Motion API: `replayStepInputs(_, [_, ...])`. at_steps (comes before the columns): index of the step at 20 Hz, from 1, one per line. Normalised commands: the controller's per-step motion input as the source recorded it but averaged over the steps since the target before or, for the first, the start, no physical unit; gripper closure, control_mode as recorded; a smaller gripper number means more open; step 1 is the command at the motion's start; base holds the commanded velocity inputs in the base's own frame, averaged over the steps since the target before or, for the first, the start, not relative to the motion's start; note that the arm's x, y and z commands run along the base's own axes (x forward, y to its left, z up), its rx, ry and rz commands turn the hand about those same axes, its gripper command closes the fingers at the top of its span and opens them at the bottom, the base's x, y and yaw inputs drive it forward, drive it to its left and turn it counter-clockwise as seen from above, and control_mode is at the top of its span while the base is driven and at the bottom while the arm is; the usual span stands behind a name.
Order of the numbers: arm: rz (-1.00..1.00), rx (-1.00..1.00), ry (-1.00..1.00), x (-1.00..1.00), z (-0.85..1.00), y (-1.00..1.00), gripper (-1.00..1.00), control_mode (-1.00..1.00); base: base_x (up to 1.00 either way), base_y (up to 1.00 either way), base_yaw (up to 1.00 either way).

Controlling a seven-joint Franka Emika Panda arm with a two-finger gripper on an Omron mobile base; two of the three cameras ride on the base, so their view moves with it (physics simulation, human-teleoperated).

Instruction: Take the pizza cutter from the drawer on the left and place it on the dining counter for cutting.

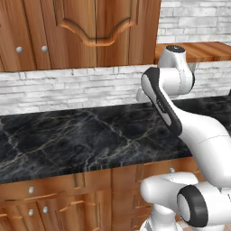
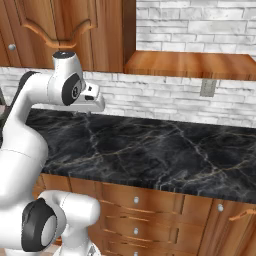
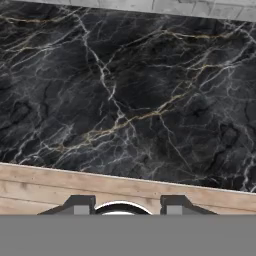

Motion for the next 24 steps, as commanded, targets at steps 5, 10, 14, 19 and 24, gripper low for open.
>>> replayStepInputs(5, [0.0,-0.01,-0.02,0.0,0.0,0.49,-1.0,-1.0,0.0,0.0,0.0])
replayStepInputs(10, [0.0,-0.08,-0.07,-0.17,-0.14,0.95,-1.0,-1.0,0.0,0.0,0.0])
replayStepInputs(14, [0.0,-0.02,-0.13,-0.4,-0.29,0.84,-1.0,-1.0,0.0,0.0,0.0])
replayStepInputs(19, [-0.08,0.0,-0.13,-0.38,-0.23,0.76,-1.0,-1.0,0.0,0.0,0.0])
replayStepInputs(24, [-0.1,0.05,-0.12,-0.49,-0.17,0.49,-1.0,-1.0,0.0,0.0,0.0])
